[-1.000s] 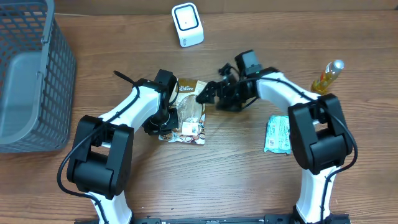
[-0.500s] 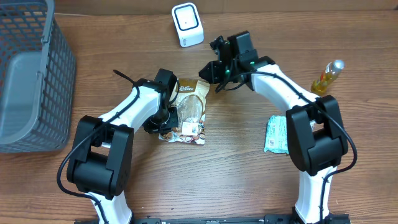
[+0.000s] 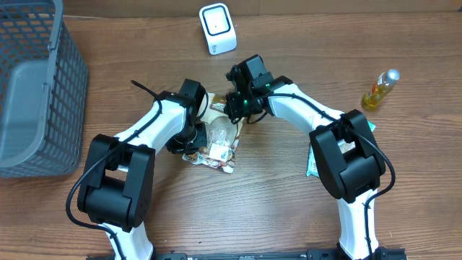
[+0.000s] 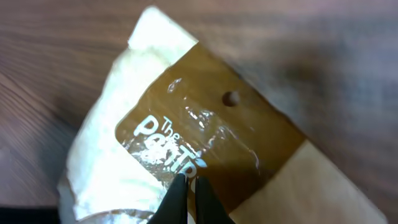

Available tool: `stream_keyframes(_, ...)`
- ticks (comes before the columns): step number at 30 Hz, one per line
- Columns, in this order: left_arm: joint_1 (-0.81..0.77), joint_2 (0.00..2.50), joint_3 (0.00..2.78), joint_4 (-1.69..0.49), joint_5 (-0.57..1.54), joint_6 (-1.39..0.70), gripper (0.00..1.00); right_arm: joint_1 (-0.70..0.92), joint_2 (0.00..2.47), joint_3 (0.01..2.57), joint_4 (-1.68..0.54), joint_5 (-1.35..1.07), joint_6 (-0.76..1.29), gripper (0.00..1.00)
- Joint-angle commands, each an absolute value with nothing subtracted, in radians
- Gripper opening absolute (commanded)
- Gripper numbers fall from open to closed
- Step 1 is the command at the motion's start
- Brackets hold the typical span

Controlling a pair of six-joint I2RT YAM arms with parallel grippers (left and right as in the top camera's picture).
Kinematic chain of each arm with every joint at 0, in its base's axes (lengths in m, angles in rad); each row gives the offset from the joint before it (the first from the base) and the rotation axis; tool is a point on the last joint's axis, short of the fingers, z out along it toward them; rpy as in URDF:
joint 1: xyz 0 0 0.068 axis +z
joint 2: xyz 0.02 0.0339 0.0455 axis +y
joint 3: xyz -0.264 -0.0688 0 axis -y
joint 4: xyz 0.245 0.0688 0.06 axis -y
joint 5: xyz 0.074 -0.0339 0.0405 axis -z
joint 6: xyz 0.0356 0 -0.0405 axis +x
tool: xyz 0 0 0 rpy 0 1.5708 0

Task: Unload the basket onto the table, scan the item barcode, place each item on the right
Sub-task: 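Lift the right gripper and regrasp the bag's upper right corner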

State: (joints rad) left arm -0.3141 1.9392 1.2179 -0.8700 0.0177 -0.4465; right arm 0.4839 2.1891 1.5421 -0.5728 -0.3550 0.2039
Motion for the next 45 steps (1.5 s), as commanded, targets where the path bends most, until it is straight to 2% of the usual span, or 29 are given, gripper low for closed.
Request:
stream_keyframes(1,-0.314,1.962,1.189,-0.839,-0.01,-0.448,0.1,0.481,2.204,1.555,-0.654,-0.318,0.213,0.04)
stream_keyframes(7,-0.313,1.962,1.189,-0.765,-0.011,-0.441,0.1,0.483,2.204,1.555,-0.906,-0.315,0.3,0.04)
stream_keyframes(12,-0.307,1.962,1.229,-0.738,-0.011,-0.415,0.09,0.485,2.204,1.555,-1.002,-0.315,0.348,0.04)
stream_keyframes(15,-0.284,1.961,1.353,-0.846,-0.01,-0.404,0.04,0.483,2.199,1.555,-1.001,-0.315,0.379,0.04)
stream_keyframes(23,-0.248,1.961,1.667,-1.2,0.153,-0.388,0.07,0.482,2.132,1.584,-1.002,-0.315,0.397,0.07)
stream_keyframes(28,-0.276,1.962,1.634,-1.347,0.176,-0.345,0.07,0.482,2.08,1.592,-1.003,-0.314,0.397,0.08)
stream_keyframes(34,-0.297,1.962,1.483,-1.361,0.176,-0.323,0.08,0.473,2.072,1.592,-0.989,-0.262,0.378,0.12)
stream_keyframes(39,-0.295,1.962,1.353,-1.281,0.176,-0.314,0.08,0.447,2.072,1.592,-0.947,-0.262,0.289,0.4)
stream_keyframes(45,-0.295,1.962,1.262,-1.127,0.169,-0.315,0.12,0.408,2.073,1.59,-0.927,-0.256,0.279,0.67)
